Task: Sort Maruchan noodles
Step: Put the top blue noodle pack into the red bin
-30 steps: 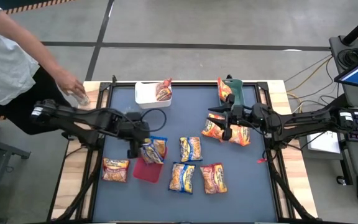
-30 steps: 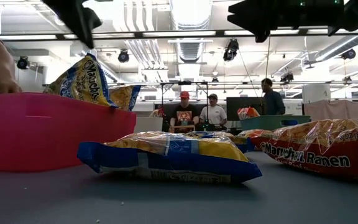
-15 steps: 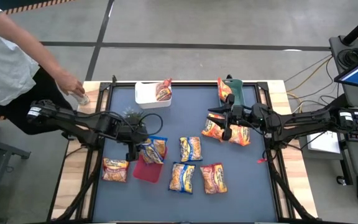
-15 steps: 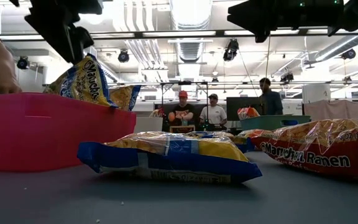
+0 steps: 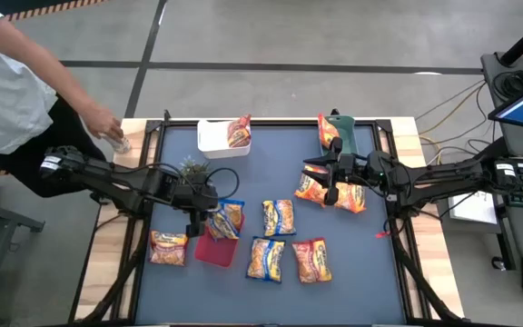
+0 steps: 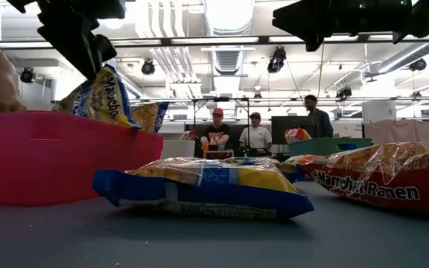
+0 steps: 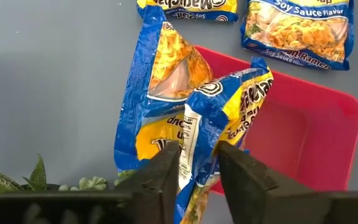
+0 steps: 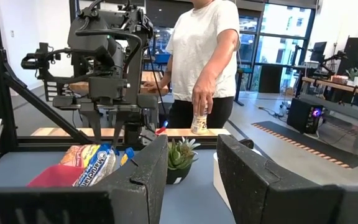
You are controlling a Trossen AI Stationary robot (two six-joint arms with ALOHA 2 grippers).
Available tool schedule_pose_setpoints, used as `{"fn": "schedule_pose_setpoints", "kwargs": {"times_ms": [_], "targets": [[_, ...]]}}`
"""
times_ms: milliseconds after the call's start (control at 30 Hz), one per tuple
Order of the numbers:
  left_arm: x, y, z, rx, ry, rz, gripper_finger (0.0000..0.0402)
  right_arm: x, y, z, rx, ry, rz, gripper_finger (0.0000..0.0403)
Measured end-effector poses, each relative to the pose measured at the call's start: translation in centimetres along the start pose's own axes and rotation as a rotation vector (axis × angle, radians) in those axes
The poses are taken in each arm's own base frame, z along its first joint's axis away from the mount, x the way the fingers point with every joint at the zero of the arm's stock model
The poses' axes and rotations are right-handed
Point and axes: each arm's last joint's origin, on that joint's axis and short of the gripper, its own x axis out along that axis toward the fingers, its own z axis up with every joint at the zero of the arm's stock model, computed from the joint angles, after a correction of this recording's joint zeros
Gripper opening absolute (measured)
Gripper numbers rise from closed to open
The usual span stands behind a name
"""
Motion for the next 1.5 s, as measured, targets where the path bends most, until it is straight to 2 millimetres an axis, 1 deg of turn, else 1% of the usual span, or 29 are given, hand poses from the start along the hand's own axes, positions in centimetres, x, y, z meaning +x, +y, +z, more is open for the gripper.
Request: {"fn": "schedule_pose_setpoints", "kwargs": {"times_ms": [167,233,333,467,667,767,867,933,1000,1100,1167,1200,1367,1500], "targets": [[0.0,-0.1,0.0,0.017,0.006,-0.024,0.0018,0.0,0.0,0.0,-0.001,0.0,0.0,0.0125],[0.0,-0.1,0.0,0.017,0.005,-0.025,0.0005,0.0,0.0,0.0,0.001,0.0,0.0,0.0124],[0.0,-0.1,0.0,0.017,-0.001,-0.026,0.0008,0.0,0.0,0.0,0.001,0.003,0.0,0.0123],[-0.2,-0.1,0.3,0.035,-0.021,-0.03,0.0001,0.0,0.0,-0.1,0.001,0.008,0.001,0.0123],[-0.5,-0.4,1.8,0.127,-0.169,-0.021,0.0,0.0,0.0,-0.1,0.001,0.009,0.0,0.0123],[-0.5,-0.3,1.7,0.166,-0.157,-0.014,0.0,0.0,0.0,-0.1,0.002,0.009,0.0,0.0123],[-0.4,-0.1,1.2,0.175,-0.109,0.032,0.0,0.0,0.0,-0.1,0.001,0.01,0.0,0.0123],[-0.4,0.0,1.2,0.172,-0.11,0.06,0.0,0.0,0.0,-0.1,0.001,0.01,0.0,0.0123],[-0.4,0.0,1.4,0.163,-0.129,0.053,0.0,0.0,0.0,-0.1,0.0,0.01,0.0,0.0123],[-0.5,-0.5,1.8,0.145,-0.169,-0.043,0.0,0.0,0.0,-0.1,0.001,0.01,0.0,0.0123],[0.1,-0.9,2.4,0.121,-0.2,-0.09,0.0,0.0,0.0,-0.1,0.0,0.012,0.0,0.0123],[0.7,-1.2,2.6,0.116,-0.202,-0.099,0.0,0.0,0.0,-0.1,0.0,0.014,0.0,0.0123],[4.6,-3.1,2.8,0.176,-0.115,-0.127,0.0,0.0,0.0,-0.2,0.0,0.016,0.001,0.0123],[7.1,-3.8,2.7,0.196,-0.038,-0.123,0.0,0.0,0.0,-0.2,0.002,0.019,0.001,0.0123]]}}
